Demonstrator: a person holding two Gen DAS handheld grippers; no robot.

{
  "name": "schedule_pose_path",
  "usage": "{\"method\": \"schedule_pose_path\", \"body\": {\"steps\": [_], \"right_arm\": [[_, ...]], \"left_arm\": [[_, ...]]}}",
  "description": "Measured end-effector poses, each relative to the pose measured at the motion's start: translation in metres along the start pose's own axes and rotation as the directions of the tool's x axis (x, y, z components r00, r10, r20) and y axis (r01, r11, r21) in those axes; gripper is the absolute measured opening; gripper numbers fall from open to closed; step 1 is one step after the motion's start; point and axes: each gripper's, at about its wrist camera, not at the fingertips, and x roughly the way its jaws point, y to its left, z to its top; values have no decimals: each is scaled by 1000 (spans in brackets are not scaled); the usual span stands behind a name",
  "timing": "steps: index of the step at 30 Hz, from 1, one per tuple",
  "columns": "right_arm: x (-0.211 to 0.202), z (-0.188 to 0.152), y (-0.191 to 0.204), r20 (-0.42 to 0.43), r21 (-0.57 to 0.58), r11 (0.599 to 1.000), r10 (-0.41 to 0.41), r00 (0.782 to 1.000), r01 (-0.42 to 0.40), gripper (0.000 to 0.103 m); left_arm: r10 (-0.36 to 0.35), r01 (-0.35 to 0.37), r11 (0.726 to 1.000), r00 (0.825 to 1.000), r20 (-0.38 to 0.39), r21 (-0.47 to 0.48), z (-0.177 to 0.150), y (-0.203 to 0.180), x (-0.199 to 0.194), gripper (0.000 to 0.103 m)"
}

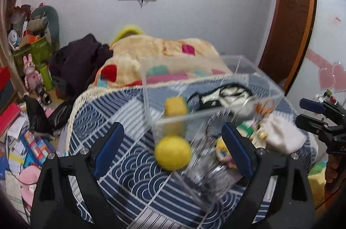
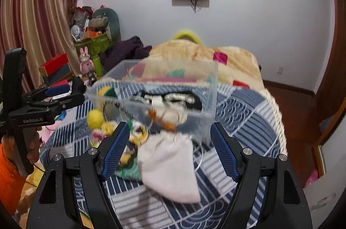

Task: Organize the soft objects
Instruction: 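Grasp the yellow ball with the left tool while the right tool grasps the white cloth bag, then lower the ball into the box with the left tool while the right tool drops the cloth bag in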

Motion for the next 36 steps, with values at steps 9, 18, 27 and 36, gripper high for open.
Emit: {"method": "schedule_pose_path", "body": {"steps": [9,18,27,36], "right_arm": [[22,-28,-8,-91,40,999,14,996,-11,70],[23,-37,-6,-106,34,999,31,994,-28,25],[-11,-33,-14,-14,55,998,2,1000,-1,20],[-43,-15,-14,92,69,997,-24,996,17,20]], "left_arm": [[2,-5,999,997,-78,-38,-24,3,31,81],[-29,22,998,992,-122,-60,-30,3,45,47],[-32,28,999,995,-92,-45,-35,3,30,45],[-45,46,998,999,7,-42,-16,0,-11,45]]}}
